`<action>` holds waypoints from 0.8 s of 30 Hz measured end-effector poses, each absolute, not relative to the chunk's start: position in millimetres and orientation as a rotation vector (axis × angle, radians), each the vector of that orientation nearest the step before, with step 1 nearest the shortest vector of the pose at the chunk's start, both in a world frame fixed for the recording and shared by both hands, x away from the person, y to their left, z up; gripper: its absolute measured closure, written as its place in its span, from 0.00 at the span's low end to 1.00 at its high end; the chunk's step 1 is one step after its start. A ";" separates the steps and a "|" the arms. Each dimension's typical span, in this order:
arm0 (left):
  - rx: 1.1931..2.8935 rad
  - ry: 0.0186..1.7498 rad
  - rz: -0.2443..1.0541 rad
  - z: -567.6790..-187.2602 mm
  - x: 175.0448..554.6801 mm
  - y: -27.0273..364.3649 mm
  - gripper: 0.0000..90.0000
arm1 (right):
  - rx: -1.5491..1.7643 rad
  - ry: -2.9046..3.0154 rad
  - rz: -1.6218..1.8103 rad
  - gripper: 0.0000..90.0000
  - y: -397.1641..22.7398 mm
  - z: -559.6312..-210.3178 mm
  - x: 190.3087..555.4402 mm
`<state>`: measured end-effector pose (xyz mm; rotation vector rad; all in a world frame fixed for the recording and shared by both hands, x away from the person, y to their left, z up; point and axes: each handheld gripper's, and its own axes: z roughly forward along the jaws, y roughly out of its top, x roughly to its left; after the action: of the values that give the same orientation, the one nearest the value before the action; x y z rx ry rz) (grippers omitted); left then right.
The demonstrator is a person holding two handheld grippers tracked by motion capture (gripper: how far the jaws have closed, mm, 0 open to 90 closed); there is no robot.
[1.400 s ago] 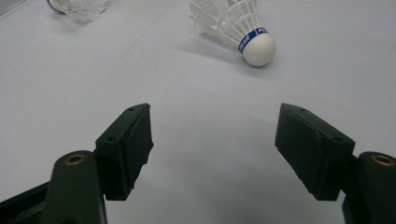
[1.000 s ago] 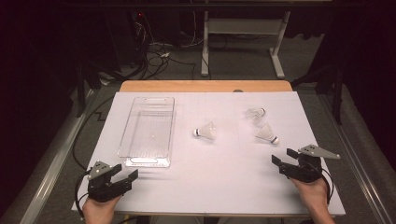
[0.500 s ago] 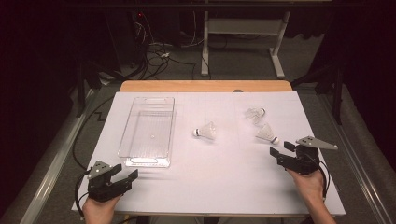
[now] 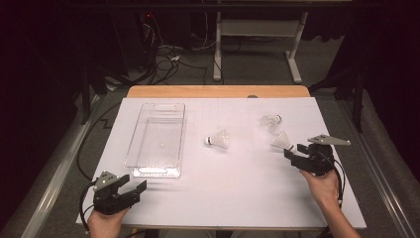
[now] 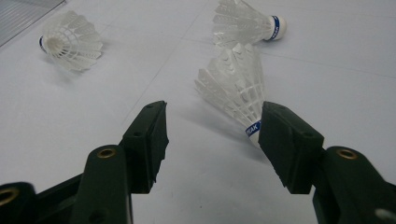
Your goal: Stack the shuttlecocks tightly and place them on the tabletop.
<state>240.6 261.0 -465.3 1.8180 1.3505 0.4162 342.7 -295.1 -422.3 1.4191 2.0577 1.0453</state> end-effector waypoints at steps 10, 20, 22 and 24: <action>1.826 1.347 0.419 -465.2 240.7 260.6 0.34 | 1.451 2.078 0.987 0.49 -290.1 -417.4 358.9; 1.835 1.341 0.422 -465.5 240.9 260.2 0.34 | 1.478 2.093 0.937 0.52 -287.1 -409.8 373.6; 1.835 1.340 0.422 -465.4 240.8 260.1 0.34 | 1.482 2.100 0.917 0.53 -286.2 -408.7 377.0; 1.836 1.339 0.423 -465.4 240.7 260.1 0.34 | 1.487 2.102 0.903 0.53 -285.4 -407.6 380.1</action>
<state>240.7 260.1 -465.4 1.8359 1.3394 0.4234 380.1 -285.4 -407.6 1.4867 2.1019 0.9032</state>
